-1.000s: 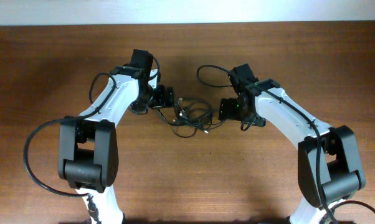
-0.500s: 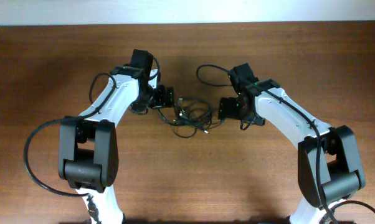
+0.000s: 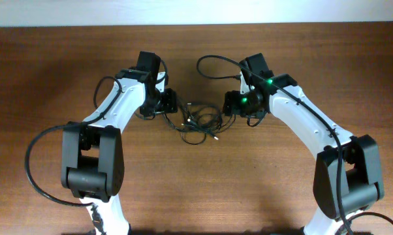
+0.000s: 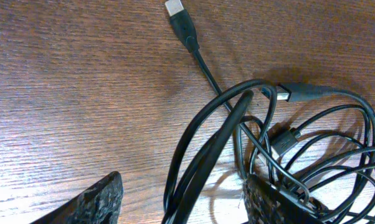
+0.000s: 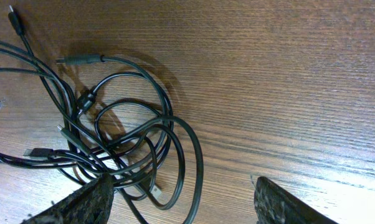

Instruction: Untangle cables

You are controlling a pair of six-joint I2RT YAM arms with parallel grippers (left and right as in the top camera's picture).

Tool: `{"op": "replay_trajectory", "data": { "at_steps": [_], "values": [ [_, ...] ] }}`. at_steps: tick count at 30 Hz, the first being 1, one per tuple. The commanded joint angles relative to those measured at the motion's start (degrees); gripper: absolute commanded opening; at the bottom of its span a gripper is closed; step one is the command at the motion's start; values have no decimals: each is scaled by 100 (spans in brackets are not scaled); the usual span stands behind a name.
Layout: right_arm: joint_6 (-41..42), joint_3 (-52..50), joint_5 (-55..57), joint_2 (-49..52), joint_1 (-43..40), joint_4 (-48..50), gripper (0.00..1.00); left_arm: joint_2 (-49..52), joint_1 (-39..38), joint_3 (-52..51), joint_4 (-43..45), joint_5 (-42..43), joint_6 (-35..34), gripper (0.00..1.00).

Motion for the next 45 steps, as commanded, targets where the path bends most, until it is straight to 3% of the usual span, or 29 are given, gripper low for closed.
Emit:
{"op": "replay_trajectory", "data": {
  "at_steps": [1, 5, 10, 11, 12, 17, 19, 22, 26, 33, 38, 41, 45],
  "values": [
    [-420, -15, 55, 63, 26, 240, 71, -166, 15, 46, 15, -20, 26, 64],
    [-595, -15, 55, 459, 96, 782, 60, -166, 15, 46, 39, -20, 24, 64],
    [-739, -15, 55, 645, 321, 960, 39, -166, 15, 46, 76, -17, 24, 66],
    [-734, -15, 33, 645, 385, 957, 27, -166, 15, 46, 76, -17, 24, 66],
    [-734, -15, -151, 645, 420, 955, 25, -166, 15, 46, 76, -17, 26, 66],
    [-717, -15, -1167, 645, 426, 874, 27, -166, 15, 46, 76, -20, 24, 66],
    [-719, -15, -1143, 645, 400, 1054, 40, -166, 15, 46, 76, -17, 24, 66],
    [-717, -15, -1143, 645, 385, 1447, 51, -166, 15, 46, 81, -17, 26, 67],
    [-717, -15, -1147, 645, 396, 1272, 52, -166, 15, 46, 81, -17, 24, 67],
    [-111, -15, -1187, 645, 393, -328, 51, -166, 15, 46, 79, -20, 24, 67],
    [-111, -17, -1088, 645, 380, -44, 51, -166, 15, 46, 79, -17, 24, 67],
    [57, -20, -105, 649, 341, 177, 56, -166, 15, 46, 79, -17, 26, 67],
    [407, -17, -411, 656, 428, 350, 58, -166, 15, 46, 79, -17, 24, 68]
  ]
}}
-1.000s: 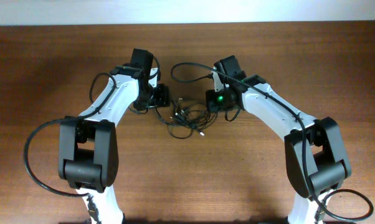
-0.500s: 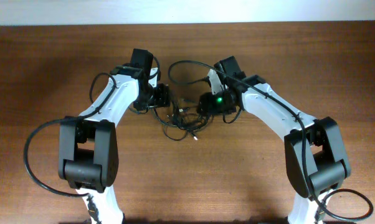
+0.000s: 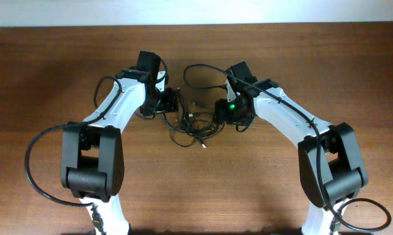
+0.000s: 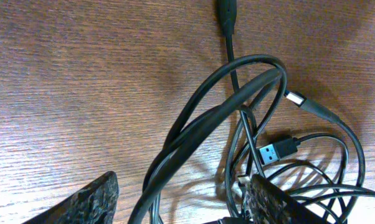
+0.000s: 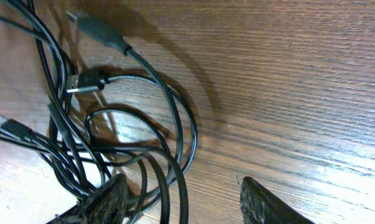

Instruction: Untangle cables

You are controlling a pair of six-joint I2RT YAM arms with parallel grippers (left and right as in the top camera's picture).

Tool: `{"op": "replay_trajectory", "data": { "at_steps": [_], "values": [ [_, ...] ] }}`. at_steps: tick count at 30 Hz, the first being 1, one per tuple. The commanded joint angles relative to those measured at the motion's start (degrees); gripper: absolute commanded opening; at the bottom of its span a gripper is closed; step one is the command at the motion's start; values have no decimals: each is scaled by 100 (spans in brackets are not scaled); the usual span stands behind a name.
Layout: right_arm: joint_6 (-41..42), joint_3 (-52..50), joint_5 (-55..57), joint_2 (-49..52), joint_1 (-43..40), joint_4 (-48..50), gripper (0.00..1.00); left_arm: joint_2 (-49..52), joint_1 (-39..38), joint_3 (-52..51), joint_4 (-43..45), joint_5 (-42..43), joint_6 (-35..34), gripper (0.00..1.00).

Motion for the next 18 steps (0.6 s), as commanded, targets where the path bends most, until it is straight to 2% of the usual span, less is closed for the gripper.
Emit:
{"op": "replay_trajectory", "data": {
  "at_steps": [1, 10, 14, 15, 16, 18],
  "values": [
    [184, -15, 20, 61, 61, 199, 58, -166, 15, 46, 4, -17, 24, 68],
    [573, -17, -479, 61, 68, 640, 56, -166, 15, 46, 4, -17, 26, 67],
    [616, -17, -1032, 61, 175, 621, 47, -166, 15, 46, 4, -17, 24, 67],
    [817, -17, -1252, 61, 229, 573, 44, -166, 15, 46, 4, -17, 24, 68],
    [1246, -17, -1266, 61, 269, 496, 44, -166, 15, 46, 4, -17, 26, 67],
    [1602, -17, -1266, 61, 299, 461, 43, -166, 15, 46, 4, -17, 26, 67]
  ]
}}
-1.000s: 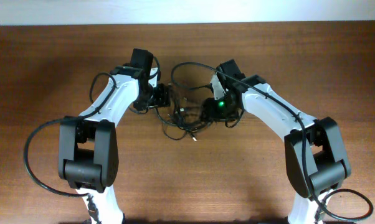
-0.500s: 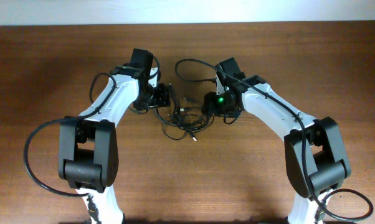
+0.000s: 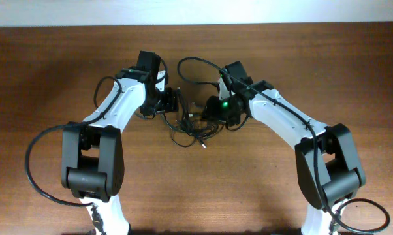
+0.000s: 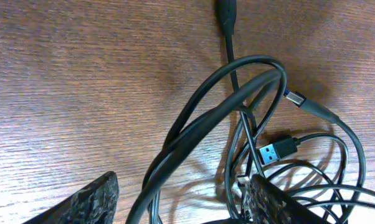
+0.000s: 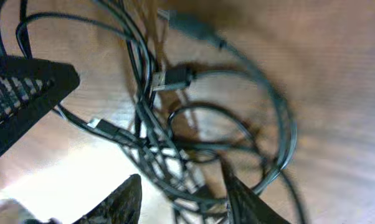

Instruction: Untangle cables

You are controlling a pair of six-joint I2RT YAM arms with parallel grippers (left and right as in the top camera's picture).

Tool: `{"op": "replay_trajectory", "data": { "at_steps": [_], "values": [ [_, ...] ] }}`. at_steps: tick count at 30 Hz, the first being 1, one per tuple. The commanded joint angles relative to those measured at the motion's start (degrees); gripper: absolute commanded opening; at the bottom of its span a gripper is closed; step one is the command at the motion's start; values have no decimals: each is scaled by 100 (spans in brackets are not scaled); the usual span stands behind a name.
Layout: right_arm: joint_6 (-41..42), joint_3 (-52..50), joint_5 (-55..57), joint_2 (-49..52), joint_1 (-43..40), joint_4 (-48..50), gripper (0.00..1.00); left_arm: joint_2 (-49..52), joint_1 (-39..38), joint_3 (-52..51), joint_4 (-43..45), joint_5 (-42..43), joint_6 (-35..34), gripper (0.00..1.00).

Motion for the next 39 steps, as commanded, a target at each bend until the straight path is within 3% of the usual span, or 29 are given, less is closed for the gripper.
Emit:
{"op": "replay_trajectory", "data": {
  "at_steps": [1, 5, 6, 7, 8, 16, 17, 18, 20, 21, 22, 23, 26, 30, 33, 36, 37, 39],
  "values": [
    [793, -17, -229, 59, 96, -52, 43, -166, 15, 46, 2, -20, 26, 68],
    [1067, -17, -315, 59, 120, -245, 40, -166, 15, 46, 2, -17, 24, 67],
    [1067, -17, -313, 59, 140, -369, 29, -166, 15, 46, 2, -17, 24, 67],
    [1064, -17, -313, 59, 164, -411, 10, -166, 15, 46, 2, -17, 26, 67],
    [1064, -17, -313, 59, 190, -415, 4, -166, 15, 46, 2, -17, 24, 67],
    [890, -17, 339, 59, 533, -485, 7, -166, 15, 46, 24, -22, -44, 61],
    [890, -17, 334, 59, 538, -483, 7, -166, 15, 46, 42, -22, -46, 52],
    [809, -17, 332, 59, 533, -483, 7, -166, 15, 46, 44, -22, -63, 36],
    [442, -17, 258, 59, 527, -487, 4, -166, 15, 46, 42, -20, -61, 23],
    [227, -17, 114, 59, 494, -492, 4, -166, 15, 46, 39, -22, -61, 29],
    [221, -17, 94, 59, 455, -498, 4, -166, 15, 46, 39, -22, -61, 56],
    [221, -17, 96, 59, 428, -503, 4, -166, 15, 46, 37, -31, -59, 61],
    [219, -17, 313, 59, 404, -501, 4, -166, 83, 46, -13, -199, -304, 57],
    [177, -17, 339, 59, 417, -501, 4, -166, 442, 46, -57, 699, -227, 56],
    [175, -17, 341, 59, 422, -503, 4, -166, 785, 46, -188, 1086, -68, 33],
    [177, -17, 461, 59, 422, -505, 4, -166, 811, 46, -214, 1191, -7, 21],
    [177, -17, 485, 59, 422, -507, 4, -166, 811, 46, -214, 1191, -9, 0],
    [177, -17, 485, 59, 422, -507, 4, -166, 804, 46, -210, 1187, -9, 0]
  ]
}}
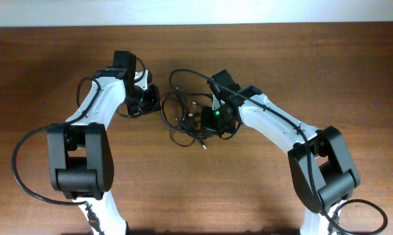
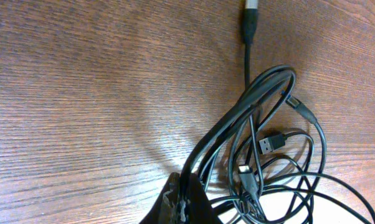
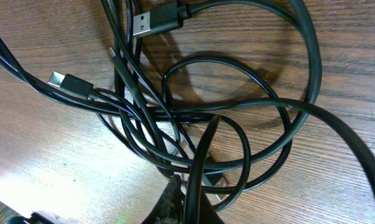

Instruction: Untangle cables

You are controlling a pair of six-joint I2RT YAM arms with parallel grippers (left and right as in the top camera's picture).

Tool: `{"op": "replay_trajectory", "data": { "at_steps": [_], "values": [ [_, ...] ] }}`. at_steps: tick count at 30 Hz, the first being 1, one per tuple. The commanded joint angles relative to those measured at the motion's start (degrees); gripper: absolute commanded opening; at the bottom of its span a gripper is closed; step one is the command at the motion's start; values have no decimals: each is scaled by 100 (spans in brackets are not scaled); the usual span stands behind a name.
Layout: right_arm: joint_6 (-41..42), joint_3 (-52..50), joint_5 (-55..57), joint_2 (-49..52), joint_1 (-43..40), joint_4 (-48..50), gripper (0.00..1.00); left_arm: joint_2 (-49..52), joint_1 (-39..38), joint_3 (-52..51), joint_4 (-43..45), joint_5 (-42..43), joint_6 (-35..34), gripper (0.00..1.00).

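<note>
A tangle of thin and thick black cables (image 1: 185, 123) lies mid-table between both arms. My left gripper (image 1: 151, 102) sits at its left side; in the left wrist view the left gripper (image 2: 187, 200) is shut on a doubled thick cable loop (image 2: 250, 106). My right gripper (image 1: 209, 121) is at the tangle's right side; in the right wrist view the right gripper (image 3: 189, 198) is shut on one thick black cable (image 3: 203, 155). Loose plugs show: a USB-A plug (image 3: 153, 20) and a small flat plug (image 3: 72, 83).
The brown wooden table (image 1: 327, 59) runs out to all sides of the tangle. A pale wall strip (image 1: 196, 12) marks its far edge. The right arm's own wiring loop (image 1: 183, 73) arches just behind the tangle.
Both grippers stood open then and are shut on cables now. The left gripper sits further left, with its thick loop stretched out. The right gripper has moved left, deeper into the tangle.
First both grippers were open, the left straddling the thick loop and the right off the tangle's right side. The right one then stood closer, over the cables, still open. Now each is shut on a thick cable and the left has shifted left.
</note>
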Motion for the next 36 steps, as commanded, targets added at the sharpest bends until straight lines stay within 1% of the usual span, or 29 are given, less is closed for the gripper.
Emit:
{"op": "replay_trajectory", "data": {
  "at_steps": [1, 4, 6, 8, 9, 11, 12, 13, 14, 15, 16, 17, 18, 19, 20, 22, 25, 28, 31, 33, 35, 36],
  "values": [
    [-72, -17, 111, 59, -7, 0, 4, -166, -7, 46, -4, 120, 57, 0],
    [-70, -17, 109, 59, -4, -2, 4, -166, -52, 46, -9, 31, 55, 0],
    [-70, -17, 109, 59, -4, -2, 4, -166, -140, 44, -11, -282, 52, 0],
    [-72, -17, 109, 59, -4, -20, 4, -166, -214, 44, 0, -365, 52, 0],
    [-72, -17, 107, 59, -4, -48, 4, -166, -293, 44, 9, -575, 50, 0],
    [-74, -17, 59, 59, -9, -136, 4, -166, -520, 24, 39, -1119, -208, 0],
    [-240, -15, -50, 57, -61, -177, 4, -166, -601, 24, 42, -1283, -234, 0],
    [-544, -15, -374, 52, -162, -184, 4, -166, -680, 24, 52, -1355, -234, 0],
    [-990, -15, -997, 52, -332, -184, 4, -164, -732, 24, 55, -1368, -234, 0],
    [-1637, -15, -2374, 46, -673, -192, 4, -164, -774, 24, 59, -1423, -236, 0],
    [-1823, -15, -3018, 33, -855, -219, 4, -166, -785, 24, 59, -1567, -415, 0],
    [-1845, -15, -3440, -35, -1082, -295, 4, -164, -782, 22, 61, -1644, -535, 0],
    [-2140, -15, -3698, -160, -1248, -354, 4, -164, -780, 22, 79, -1641, -538, 1],
    [-2708, -15, -4258, -358, -1405, -433, 4, -164, -780, 22, 79, -1641, -538, 1],
    [-2981, -15, -4688, -481, -1475, -452, 4, -164, -780, 22, 81, -1641, -538, 1],
    [-3224, -15, -5392, -793, -1602, -448, 4, -164, -780, 22, 81, -1641, -538, 2],
    [-3224, -15, -5469, -1224, -1668, -428, 4, -164, -780, 22, 76, -1644, -535, 3],
    [-3222, -15, -5440, -1832, -1670, -387, 4, -164, -772, 22, 76, -1648, -533, 2],
    [-3198, -4, -4979, -2752, -1670, -358, 4, -164, -660, 22, 33, -1646, -535, 0],
    [-3143, -4, -4920, -3257, -1674, -273, 4, -164, -608, 22, 11, -1646, -538, 0],
    [-2474, -2, -4839, -3707, -1773, 136, 4, -164, -579, 22, -13, -1648, -535, 0],
    [-2000, 4, -4839, -3871, -1867, 483, 4, -164, -555, 22, -20, -1648, -535, 0]
  ]
}}
